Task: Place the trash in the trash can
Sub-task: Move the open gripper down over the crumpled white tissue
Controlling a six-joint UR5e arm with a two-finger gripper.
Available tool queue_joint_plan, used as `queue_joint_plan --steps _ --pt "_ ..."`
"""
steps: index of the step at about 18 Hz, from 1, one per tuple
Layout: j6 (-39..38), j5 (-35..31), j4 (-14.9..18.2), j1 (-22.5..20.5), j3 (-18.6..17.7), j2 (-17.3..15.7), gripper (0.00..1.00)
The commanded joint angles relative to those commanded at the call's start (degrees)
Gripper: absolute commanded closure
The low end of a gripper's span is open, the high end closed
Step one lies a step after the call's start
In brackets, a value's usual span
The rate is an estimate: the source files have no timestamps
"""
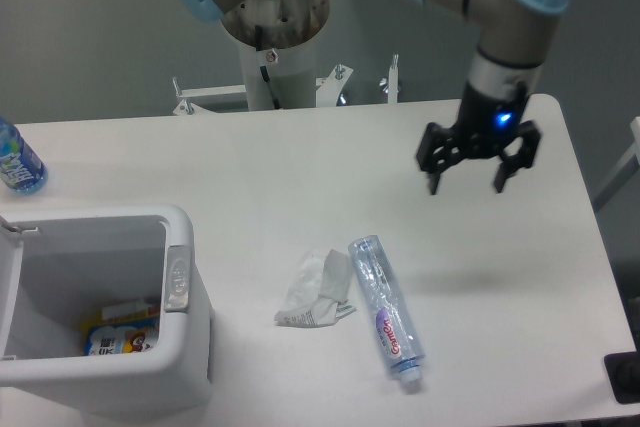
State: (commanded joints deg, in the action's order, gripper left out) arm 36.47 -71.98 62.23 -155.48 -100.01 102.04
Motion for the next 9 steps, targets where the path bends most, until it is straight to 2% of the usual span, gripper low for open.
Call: queue_joint_plan --steps 4,9 --pt "-0.3 0.0 -2.5 4.4 -1.1 2.1 0.0" --pt "-0.4 -0.5 -4.1 8.5 -1.7 4.4 0.0"
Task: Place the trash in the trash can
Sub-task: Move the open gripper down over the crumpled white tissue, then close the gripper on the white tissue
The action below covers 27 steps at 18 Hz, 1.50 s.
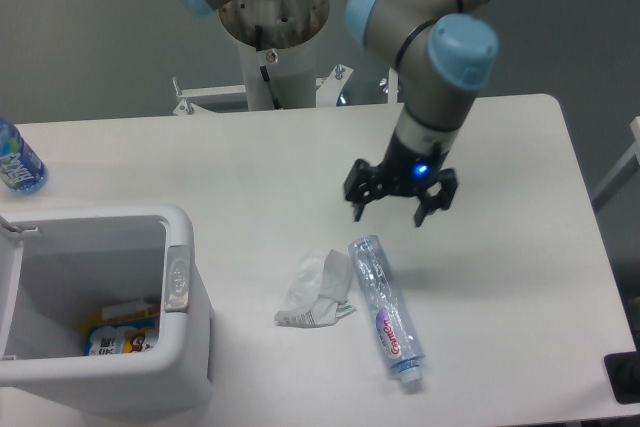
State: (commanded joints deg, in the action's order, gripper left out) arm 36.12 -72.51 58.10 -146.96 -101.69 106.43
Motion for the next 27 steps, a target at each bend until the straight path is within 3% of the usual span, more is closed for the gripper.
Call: queue_joint_plan --steps 6,9,23,24,27 --pt "0.2 -6.1 -3.0 4.5 -0.6 3.5 0.0" --pt "-0.1 -6.9 -3.4 5.9 -1.0 3.8 0.0" --pt "-0.2 -9.9 -4.4 6.7 -1.2 5.6 0.0" --pt "-0.4 -10.5 -5.0 6.7 -1.2 5.8 0.02" --pt "-2.6 -11.0 -5.5 6.7 -1.1 6.0 0.25"
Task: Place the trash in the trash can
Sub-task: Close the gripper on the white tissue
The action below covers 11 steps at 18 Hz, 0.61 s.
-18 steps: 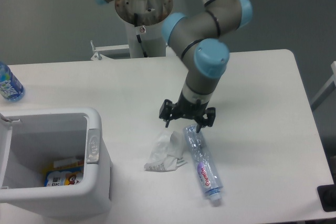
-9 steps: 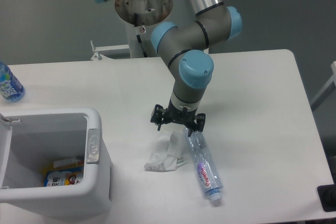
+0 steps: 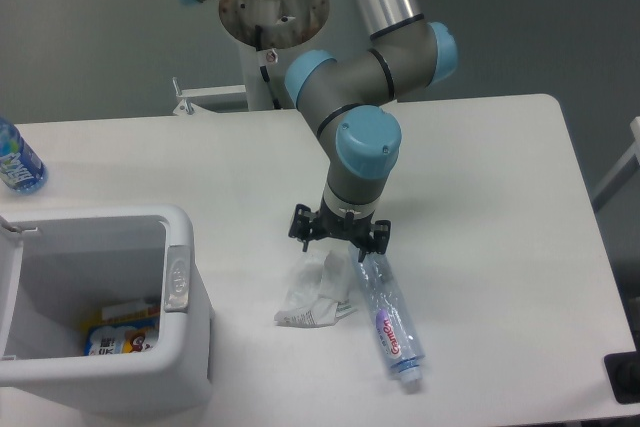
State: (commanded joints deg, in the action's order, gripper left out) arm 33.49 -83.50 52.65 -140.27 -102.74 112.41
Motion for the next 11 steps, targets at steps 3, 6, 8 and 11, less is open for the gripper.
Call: queue_joint_plan --steps 3,6,8,11 --pt "-0.2 0.0 0.1 0.0 0.2 -0.1 0.42" --pt "-1.4 0.0 0.1 0.0 0.3 -0.2 0.58" --pt "-2.2 -0.1 0.1 0.0 0.4 -0.2 0.73" --pt "-2.3 -0.1 0.1 0.0 0.4 -0.2 0.93"
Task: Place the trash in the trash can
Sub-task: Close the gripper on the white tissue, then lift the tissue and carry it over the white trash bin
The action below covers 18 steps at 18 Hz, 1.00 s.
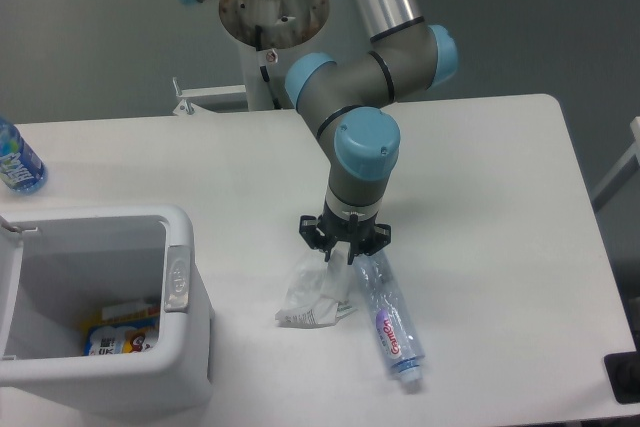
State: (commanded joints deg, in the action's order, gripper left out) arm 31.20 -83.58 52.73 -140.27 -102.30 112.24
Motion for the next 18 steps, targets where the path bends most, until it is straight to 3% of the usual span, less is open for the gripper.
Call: queue_joint_plan --steps 5,12,18 --pt "-0.1 0.1 0.1 0.0 0.5 -0.2 1.0" --pt "-2.7 1.7 0.4 -0.6 4.0 -1.3 1.0" --pt "-10.3 8.9 0.7 -2.6 12.7 -3.1 1.0"
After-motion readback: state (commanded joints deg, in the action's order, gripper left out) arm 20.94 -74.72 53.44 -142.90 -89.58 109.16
